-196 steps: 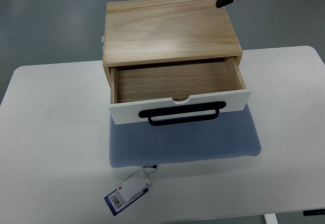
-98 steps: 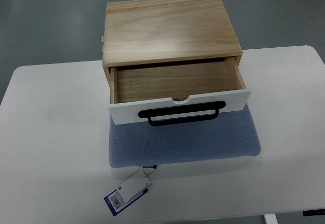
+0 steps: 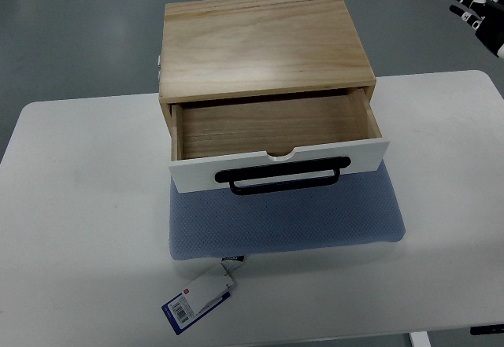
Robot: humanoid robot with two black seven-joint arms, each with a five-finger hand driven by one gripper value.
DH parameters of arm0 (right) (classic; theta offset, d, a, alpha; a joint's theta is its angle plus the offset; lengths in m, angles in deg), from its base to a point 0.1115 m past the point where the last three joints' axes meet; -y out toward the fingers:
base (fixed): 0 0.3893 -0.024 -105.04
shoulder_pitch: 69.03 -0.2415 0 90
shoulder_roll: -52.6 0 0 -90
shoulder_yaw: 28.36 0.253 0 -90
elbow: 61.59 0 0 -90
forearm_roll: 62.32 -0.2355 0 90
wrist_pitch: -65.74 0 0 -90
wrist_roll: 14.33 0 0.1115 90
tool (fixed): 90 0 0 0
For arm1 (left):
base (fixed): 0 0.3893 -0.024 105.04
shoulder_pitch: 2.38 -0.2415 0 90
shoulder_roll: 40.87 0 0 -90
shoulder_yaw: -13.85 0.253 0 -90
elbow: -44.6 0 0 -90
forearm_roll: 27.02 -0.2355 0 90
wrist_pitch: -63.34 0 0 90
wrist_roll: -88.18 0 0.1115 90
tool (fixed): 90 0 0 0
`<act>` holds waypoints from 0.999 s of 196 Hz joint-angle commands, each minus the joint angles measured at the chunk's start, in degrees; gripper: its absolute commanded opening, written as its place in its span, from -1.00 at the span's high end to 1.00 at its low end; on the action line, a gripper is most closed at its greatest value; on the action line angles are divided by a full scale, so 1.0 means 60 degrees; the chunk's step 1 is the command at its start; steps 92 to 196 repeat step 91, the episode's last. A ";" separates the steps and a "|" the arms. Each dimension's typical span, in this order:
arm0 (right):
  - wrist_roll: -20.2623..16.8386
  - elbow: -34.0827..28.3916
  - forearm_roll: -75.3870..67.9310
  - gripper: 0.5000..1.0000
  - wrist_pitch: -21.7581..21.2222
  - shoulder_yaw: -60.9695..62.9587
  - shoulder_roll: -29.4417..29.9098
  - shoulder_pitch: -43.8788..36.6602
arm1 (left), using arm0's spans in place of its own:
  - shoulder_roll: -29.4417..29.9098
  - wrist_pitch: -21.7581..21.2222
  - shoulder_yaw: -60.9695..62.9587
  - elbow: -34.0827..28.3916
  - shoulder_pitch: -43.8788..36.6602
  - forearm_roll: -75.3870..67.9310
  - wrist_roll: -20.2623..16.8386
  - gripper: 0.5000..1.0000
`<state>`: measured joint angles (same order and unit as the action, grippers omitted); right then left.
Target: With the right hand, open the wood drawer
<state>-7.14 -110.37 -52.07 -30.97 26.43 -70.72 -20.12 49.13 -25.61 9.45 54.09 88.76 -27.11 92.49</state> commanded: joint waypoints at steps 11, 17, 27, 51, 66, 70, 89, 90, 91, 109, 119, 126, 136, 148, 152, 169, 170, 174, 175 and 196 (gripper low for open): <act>0.0164 0.0059 0.0108 -0.73 -0.0023 0.0128 0.0353 0.0725 | 0.0000 0.0002 0.0000 0.0000 0.0001 0.0000 -0.0002 -1.00; 0.0164 0.0059 0.0108 -0.73 -0.0038 0.0128 0.0441 0.0857 | 0.0000 0.0002 0.0000 0.0000 0.0001 0.0000 -0.0002 -1.00; 0.0164 0.0074 0.0108 -0.74 -0.0038 0.0128 0.0602 0.1047 | 0.0000 0.0002 0.0000 0.0000 0.0001 0.0000 -0.0002 -1.00; 0.0164 0.0074 0.0108 -0.73 -0.0038 0.0142 0.0808 0.1267 | 0.0000 0.0002 0.0000 0.0000 0.0001 0.0000 -0.0002 -1.00; 0.0164 0.0059 0.0094 -0.73 -0.0053 0.0142 0.0998 0.1385 | 0.0000 0.0002 0.0000 0.0000 0.0001 0.0000 -0.0002 -1.00; 0.0164 0.0059 0.0094 -0.73 -0.0053 0.0142 0.1013 0.1399 | 0.0000 0.0002 0.0000 0.0000 0.0001 0.0000 0.0013 -1.00; 0.0164 0.0059 0.0094 -0.73 -0.0053 0.0142 0.1071 0.1443 | 0.0000 0.0002 0.0000 0.0000 0.0001 0.0000 -0.0002 -1.00; 0.0178 0.0059 0.0079 -0.73 -0.0053 0.0142 0.1071 0.1443 | 0.0000 0.0002 0.0000 0.0000 0.0001 0.0000 -0.0002 -1.00; 0.0179 0.0059 0.0079 -0.73 -0.0053 0.0142 0.1071 0.1443 | 0.0000 0.0002 0.0000 0.0000 0.0001 0.0000 -0.0002 -1.00; 0.0179 0.0059 0.0079 -0.73 -0.0053 0.0142 0.1071 0.1443 | 0.0000 0.0002 0.0000 0.0000 0.0001 0.0000 -0.0002 -1.00; 0.0179 0.0059 0.0079 -0.73 -0.0053 0.0142 0.1071 0.1443 | 0.0000 0.0002 0.0000 0.0000 0.0001 0.0000 -0.0002 -1.00; 0.0179 0.0059 0.0079 -0.73 -0.0053 0.0142 0.1071 0.1443 | 0.0000 0.0002 0.0000 0.0000 0.0001 0.0000 -0.0002 -1.00; 0.0179 0.0059 0.0079 -0.73 -0.0053 0.0142 0.1071 0.1443 | 0.0000 0.0002 0.0000 0.0000 0.0001 0.0000 -0.0002 -1.00; 0.0179 0.0059 0.0079 -0.73 -0.0053 0.0142 0.1071 0.1443 | 0.0000 0.0002 0.0000 0.0000 0.0001 0.0000 -0.0002 -1.00; 0.0179 0.0059 0.0079 -0.73 -0.0053 0.0142 0.1071 0.1443 | 0.0000 0.0002 0.0000 0.0000 0.0001 0.0000 -0.0002 -1.00; 0.0179 0.0059 0.0079 -0.73 -0.0053 0.0142 0.1071 0.1443 | 0.0000 0.0002 0.0000 0.0000 0.0001 0.0000 -0.0002 -1.00; 0.0179 0.0059 0.0079 -0.73 -0.0053 0.0142 0.1071 0.1443 | 0.0000 0.0002 0.0000 0.0000 0.0001 0.0000 -0.0002 -1.00; 0.0179 0.0059 0.0079 -0.73 -0.0053 0.0142 0.1071 0.1443 | 0.0000 0.0002 0.0000 0.0000 0.0001 0.0000 -0.0002 -1.00; 0.0179 0.0059 0.0079 -0.73 -0.0053 0.0142 0.1071 0.1443 | 0.0000 0.0002 0.0000 0.0000 0.0001 0.0000 -0.0002 -1.00; 0.0179 0.0059 0.0079 -0.73 -0.0053 0.0142 0.1071 0.1443 | 0.0000 0.0002 0.0000 0.0000 0.0001 0.0000 -0.0002 -1.00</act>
